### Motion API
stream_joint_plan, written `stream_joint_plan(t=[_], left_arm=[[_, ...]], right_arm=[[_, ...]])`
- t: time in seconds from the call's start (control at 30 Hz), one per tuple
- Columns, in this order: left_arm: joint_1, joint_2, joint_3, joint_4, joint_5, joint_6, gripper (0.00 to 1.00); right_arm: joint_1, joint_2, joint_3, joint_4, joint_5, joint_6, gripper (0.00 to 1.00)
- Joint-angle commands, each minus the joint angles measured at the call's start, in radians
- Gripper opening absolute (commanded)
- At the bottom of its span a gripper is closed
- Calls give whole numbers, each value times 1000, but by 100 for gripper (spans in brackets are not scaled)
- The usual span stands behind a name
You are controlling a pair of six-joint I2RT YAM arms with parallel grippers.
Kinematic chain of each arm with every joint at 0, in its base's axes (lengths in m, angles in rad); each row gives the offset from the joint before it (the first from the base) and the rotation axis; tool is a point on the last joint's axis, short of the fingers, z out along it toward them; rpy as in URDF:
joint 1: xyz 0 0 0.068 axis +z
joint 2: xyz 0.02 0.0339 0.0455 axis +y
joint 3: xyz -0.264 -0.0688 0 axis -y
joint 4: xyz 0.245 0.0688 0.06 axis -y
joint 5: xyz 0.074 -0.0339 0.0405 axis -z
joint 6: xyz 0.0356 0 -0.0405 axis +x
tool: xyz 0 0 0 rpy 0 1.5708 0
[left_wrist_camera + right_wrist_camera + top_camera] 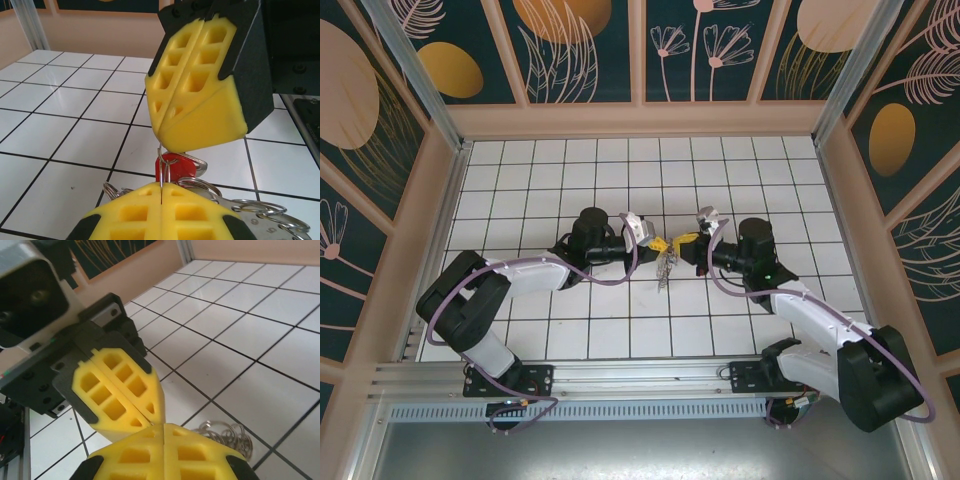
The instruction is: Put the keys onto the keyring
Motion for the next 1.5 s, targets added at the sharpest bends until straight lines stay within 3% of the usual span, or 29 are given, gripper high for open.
stream_joint_plan(t=[0.0,0.5,0.77,0.97,1.2,1.47], left_arm=[[4,-2,25,-15,26,12,4],[4,15,72,-66,57,4,17],[3,31,109,-141,88,34,18],[3,25,109,-177,76,71,11],[3,9,78,-145,40,67,0],[4,2,62,-90,9,35,0]], right_arm=[[-8,-15,61,44,-61,-53,0],[11,7,88,-13,-72,-113,0],[18,24,109,-36,-72,-128,0],[22,14,111,-42,-55,-129,0],[20,-60,56,-14,51,-104,0],[17,-77,4,-16,160,-39,0]])
